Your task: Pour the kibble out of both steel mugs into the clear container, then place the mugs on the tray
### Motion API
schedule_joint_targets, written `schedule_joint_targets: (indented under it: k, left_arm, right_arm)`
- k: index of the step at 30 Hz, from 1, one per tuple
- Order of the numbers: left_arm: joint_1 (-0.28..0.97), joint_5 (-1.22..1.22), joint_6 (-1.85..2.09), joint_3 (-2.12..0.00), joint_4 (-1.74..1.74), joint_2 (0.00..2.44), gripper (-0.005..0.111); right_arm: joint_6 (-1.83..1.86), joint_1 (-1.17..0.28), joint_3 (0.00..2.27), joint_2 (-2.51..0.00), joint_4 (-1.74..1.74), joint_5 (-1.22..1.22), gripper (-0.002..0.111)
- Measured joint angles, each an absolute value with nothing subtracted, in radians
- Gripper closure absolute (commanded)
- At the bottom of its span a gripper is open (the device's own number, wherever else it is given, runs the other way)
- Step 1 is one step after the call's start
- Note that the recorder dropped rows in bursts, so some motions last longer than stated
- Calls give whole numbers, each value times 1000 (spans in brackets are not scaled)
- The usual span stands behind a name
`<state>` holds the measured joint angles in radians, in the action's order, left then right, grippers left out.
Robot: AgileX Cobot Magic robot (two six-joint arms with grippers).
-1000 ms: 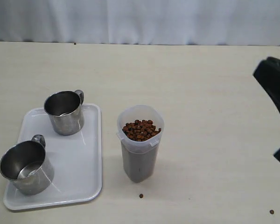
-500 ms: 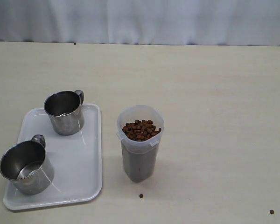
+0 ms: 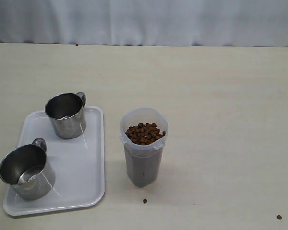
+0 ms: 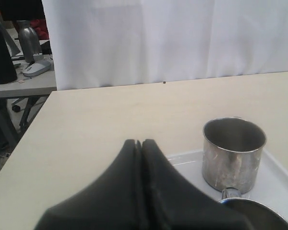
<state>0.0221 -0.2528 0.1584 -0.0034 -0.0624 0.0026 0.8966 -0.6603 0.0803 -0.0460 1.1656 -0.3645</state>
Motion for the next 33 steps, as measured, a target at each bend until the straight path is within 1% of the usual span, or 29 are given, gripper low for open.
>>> schedule_joint_targets:
  k: [4,8,11,13,15,19,21,25,33]
  left_arm:
    - [22,-253,158,-3,-62,3,107]
    - [22,-253,158,-3,-62,3,107]
    - [22,-253,158,-3,-62,3,107]
    - [22,-253,158,-3,-62,3,107]
    - [22,-253,158,-3,-62,3,107]
    - [22,-253,158,-3,-62,3,107]
    - [22,-253,158,-3,-62,3,107]
    - [22,-253,158,-3,-62,3,107]
    - [22,-253,158,-3,-62,3,107]
  right_arm:
    - [899,-405,80,-6,1140,-157,103]
    - [901,-251,80,-3,1093,23,103]
    - [901,-202,73,-3,1072,91,103]
    - [849,-195,61,-3,992,103,103]
    - [693,-184,47,-3,809,107,103]
    - [230,-136,9,-3,307,110,103]
    - [103,-107,4,-3,145,125,103]
    - [47,-36,4,-3,45,152,103]
    - [37,61,4,-3,24,161,103]
